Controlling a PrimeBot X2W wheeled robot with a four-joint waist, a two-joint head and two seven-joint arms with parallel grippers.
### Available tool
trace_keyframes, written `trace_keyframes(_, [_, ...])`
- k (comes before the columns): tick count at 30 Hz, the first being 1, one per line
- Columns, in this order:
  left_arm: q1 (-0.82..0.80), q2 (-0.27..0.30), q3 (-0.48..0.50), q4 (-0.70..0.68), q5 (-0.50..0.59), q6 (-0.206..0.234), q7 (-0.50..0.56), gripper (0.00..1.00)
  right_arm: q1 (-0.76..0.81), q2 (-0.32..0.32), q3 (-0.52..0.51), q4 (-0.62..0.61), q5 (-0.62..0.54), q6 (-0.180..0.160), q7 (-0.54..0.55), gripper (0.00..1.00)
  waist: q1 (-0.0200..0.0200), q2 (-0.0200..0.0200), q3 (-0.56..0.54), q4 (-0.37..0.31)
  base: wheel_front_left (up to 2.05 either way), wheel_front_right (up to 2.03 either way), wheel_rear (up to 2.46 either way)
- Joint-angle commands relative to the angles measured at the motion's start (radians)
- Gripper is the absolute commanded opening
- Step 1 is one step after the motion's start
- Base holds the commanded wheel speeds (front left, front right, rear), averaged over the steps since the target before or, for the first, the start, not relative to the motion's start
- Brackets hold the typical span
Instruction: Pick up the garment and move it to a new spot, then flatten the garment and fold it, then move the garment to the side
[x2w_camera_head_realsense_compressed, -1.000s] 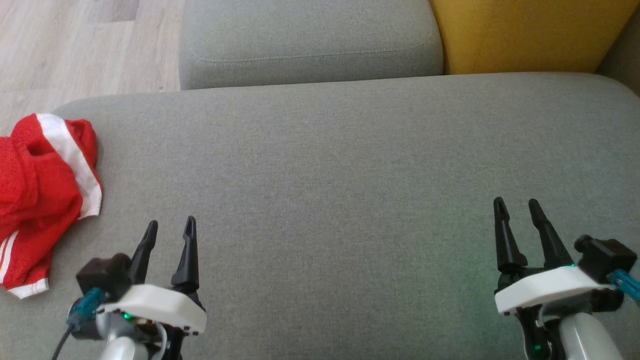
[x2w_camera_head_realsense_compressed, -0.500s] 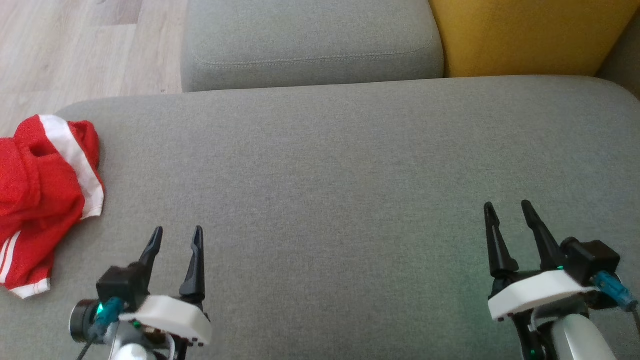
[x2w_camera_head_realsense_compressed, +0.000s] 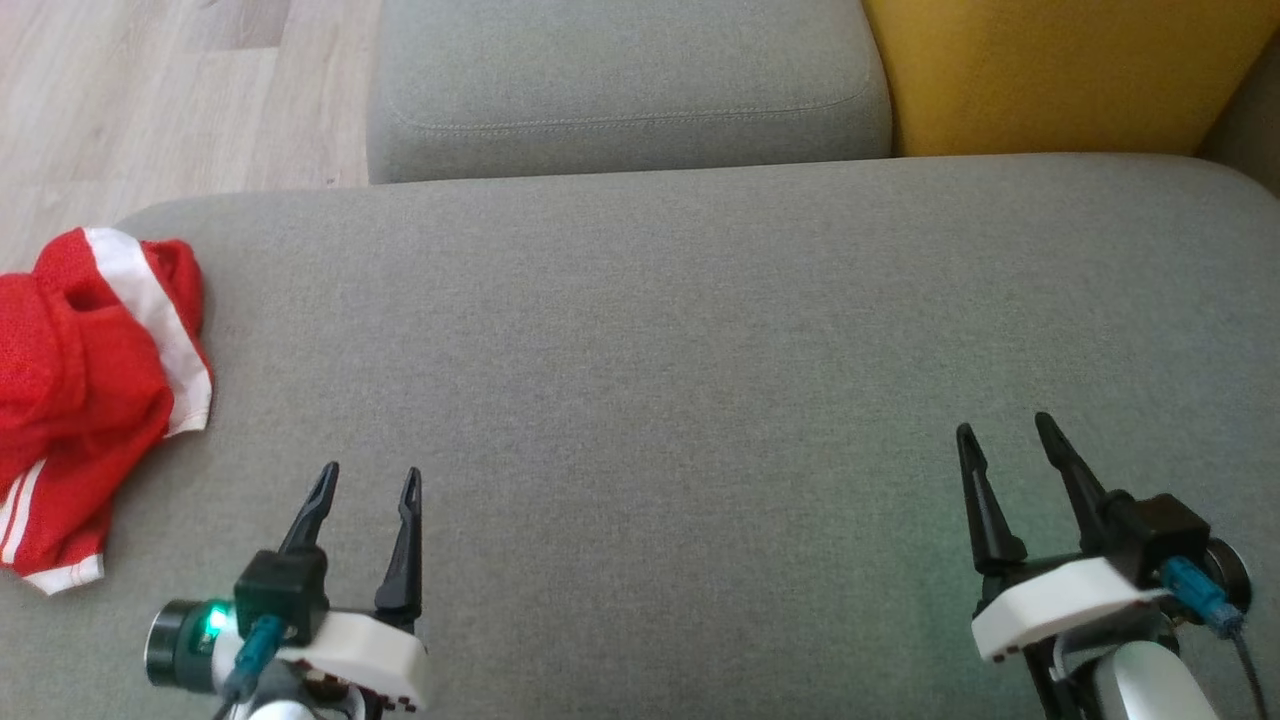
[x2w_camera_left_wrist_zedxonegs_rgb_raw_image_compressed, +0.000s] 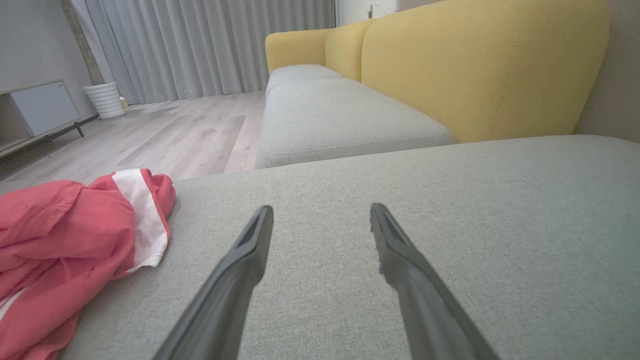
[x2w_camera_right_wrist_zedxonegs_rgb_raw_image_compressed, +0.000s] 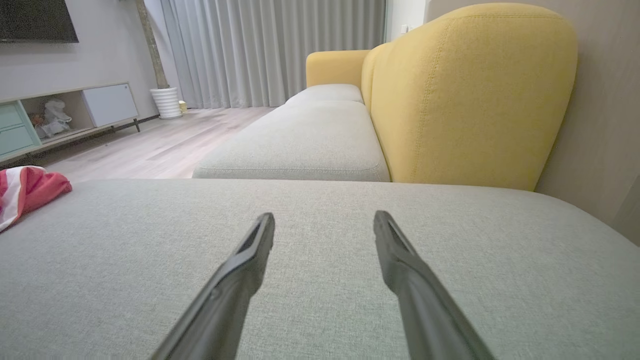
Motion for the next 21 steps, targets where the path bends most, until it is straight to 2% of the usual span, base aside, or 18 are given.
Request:
trace_keyframes(1, [-0.039,0.006,0.036,-0.028,0.027,0.001,-0.017,1.0,-0.026,-0.001,0.019,-0.034,-0.023,0.008,-0.015,1.0,0.0,0.0,0.0,0.0,0.0,0.0,0.0])
trace_keyframes(9, [-0.032,-0.018,0.064,-0.026,0.014,-0.02,-0.021,1.0,-0.018,0.018,-0.003,-0.032,0.038,0.008,-0.011,1.0,0.0,0.0,-0.001,0.0,0.0,0.0,0.0])
trace_keyframes(21, [-0.031,-0.038,0.091,-0.016,0.026,-0.038,-0.021,1.0,-0.018,0.018,-0.005,-0.033,0.039,0.008,-0.009,1.0,0.0,0.0,-0.002,0.002,0.0,0.0,0.0])
